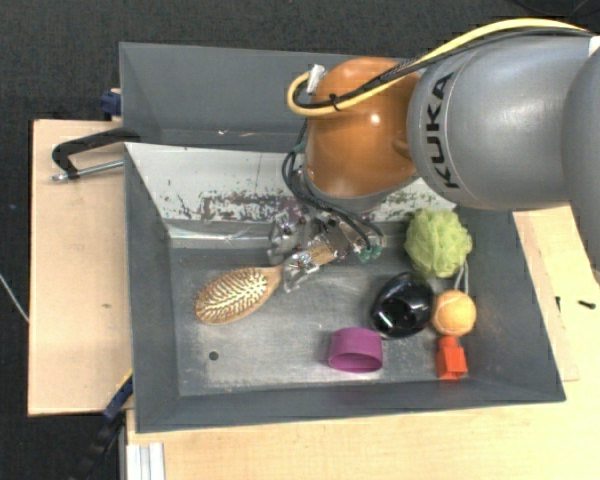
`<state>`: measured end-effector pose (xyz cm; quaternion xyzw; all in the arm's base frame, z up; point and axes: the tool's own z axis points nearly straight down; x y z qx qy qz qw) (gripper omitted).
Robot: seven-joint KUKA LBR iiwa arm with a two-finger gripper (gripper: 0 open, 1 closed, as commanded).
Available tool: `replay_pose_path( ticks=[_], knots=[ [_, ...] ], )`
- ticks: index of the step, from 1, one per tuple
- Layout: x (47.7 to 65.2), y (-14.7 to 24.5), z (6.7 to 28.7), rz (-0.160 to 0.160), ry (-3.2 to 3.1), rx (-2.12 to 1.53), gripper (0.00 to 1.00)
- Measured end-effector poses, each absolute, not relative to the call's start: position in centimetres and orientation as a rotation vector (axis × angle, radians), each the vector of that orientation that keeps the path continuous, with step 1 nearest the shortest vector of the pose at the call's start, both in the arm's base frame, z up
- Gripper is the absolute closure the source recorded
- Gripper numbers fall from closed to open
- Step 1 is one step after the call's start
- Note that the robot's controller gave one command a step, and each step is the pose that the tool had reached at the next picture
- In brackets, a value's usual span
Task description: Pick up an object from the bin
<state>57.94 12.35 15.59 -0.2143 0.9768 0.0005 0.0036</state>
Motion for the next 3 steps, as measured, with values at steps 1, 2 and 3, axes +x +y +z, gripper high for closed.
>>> replay_pose_path(
  ticks=[1,2,3],
  knots=[
    [58.0,12.38,16.04,0.001,3.061,-0.672,1.0],
    [58.01,12.39,16.36,0.002,3.061,-0.671,1.0],
    [58.04,12.41,16.61,0.001,3.062,-0.671,1.0]
  ],
)
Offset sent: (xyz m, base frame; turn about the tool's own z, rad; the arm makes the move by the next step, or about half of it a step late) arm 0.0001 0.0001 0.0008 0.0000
